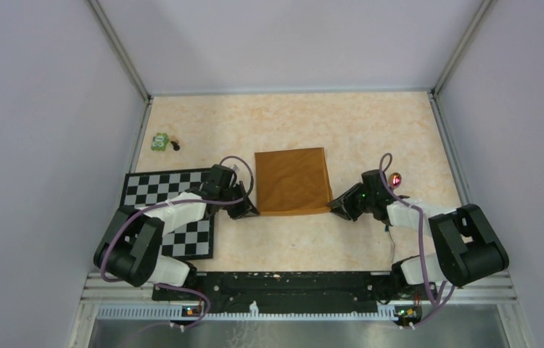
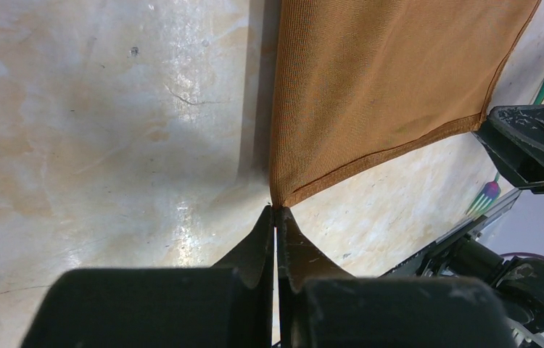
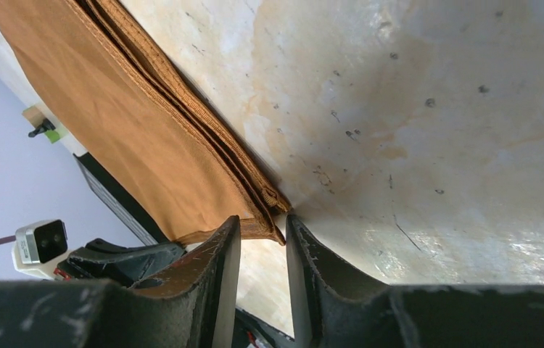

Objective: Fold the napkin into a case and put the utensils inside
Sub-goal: Smooth out the square-folded napkin at the center of the board.

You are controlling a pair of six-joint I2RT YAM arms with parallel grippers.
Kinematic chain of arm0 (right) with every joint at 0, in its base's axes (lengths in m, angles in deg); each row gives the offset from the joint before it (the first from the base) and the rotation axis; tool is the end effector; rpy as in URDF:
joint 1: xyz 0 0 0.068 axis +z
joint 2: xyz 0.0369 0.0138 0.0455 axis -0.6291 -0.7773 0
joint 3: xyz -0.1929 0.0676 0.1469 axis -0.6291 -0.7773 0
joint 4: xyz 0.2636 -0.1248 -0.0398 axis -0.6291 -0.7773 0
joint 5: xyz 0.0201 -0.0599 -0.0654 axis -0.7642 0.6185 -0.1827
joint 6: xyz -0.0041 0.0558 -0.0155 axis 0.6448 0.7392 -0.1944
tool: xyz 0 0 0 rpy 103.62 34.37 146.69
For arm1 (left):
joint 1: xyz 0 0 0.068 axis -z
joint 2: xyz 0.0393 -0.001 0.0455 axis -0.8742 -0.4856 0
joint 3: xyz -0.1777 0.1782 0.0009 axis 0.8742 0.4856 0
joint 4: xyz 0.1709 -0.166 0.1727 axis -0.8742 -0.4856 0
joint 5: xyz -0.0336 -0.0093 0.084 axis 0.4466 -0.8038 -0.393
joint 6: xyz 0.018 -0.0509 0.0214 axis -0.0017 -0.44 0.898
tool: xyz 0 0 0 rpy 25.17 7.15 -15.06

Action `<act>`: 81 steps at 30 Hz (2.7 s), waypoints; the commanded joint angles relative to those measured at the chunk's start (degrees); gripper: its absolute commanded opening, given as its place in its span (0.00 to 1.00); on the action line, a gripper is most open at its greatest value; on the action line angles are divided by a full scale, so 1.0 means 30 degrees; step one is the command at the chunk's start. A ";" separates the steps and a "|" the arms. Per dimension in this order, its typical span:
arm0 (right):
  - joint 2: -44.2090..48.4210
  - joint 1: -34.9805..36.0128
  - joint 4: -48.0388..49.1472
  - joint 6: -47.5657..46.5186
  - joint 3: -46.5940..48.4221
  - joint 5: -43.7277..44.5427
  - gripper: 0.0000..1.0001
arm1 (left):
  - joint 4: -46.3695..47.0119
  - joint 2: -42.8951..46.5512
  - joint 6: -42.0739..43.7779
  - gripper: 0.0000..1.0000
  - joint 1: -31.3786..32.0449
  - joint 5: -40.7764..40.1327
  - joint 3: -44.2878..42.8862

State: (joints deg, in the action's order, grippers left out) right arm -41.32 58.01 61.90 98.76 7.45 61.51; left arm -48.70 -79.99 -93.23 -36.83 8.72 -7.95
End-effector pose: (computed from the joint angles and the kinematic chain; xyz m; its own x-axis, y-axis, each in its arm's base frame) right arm 0.2385 0.0952 0.0709 -0.6661 0.7440 0.0532 0.5812 0.4730 0.6622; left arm 0.2493 -0.1281 0.0972 -0.9250 -0.3257 -0.1957 -0.1371 0.7663 -0.6277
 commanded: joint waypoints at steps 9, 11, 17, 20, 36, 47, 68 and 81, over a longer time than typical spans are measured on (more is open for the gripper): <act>0.0175 0.0377 -0.0237 0.0153 -0.0360 0.0811 0.14 | 0.0840 0.0074 0.0296 0.00 -0.0071 0.0702 -0.0062; 0.0295 0.0452 -0.0264 0.0170 -0.0341 0.0736 0.08 | 0.0837 0.0111 0.0288 0.00 -0.0071 0.0792 -0.0092; 0.1315 0.0457 -0.1975 -0.0572 0.0613 0.0776 0.00 | 0.0201 0.0543 0.0449 0.00 -0.0078 0.0967 -0.0805; 0.1780 0.0386 -0.2873 -0.1293 0.1490 0.0734 0.00 | -0.0228 0.0843 0.0540 0.00 -0.0078 0.1068 -0.1270; 0.0024 -0.1427 -0.1737 -0.5886 0.3672 -0.1510 0.00 | 0.0739 -0.0153 0.0207 0.00 -0.0071 0.2056 -0.1659; -0.1098 -0.1742 -0.0397 -0.7210 0.4439 -0.2576 0.00 | 0.0951 0.0032 0.0209 0.00 -0.0071 0.2550 -0.1321; -1.0753 -0.2533 0.2532 -0.8768 2.0531 -0.5792 0.00 | -0.0313 -0.8366 0.2800 0.00 -0.3952 0.2881 -1.7207; -1.1820 -0.2534 0.2282 -0.8565 2.1855 -0.6835 0.00 | -0.0494 -0.9205 0.4088 0.00 -0.4671 0.4015 -1.9030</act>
State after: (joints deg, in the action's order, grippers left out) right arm -77.95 50.69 66.91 73.50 74.35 43.00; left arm -50.82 -107.73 -82.74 -50.38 17.51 -64.88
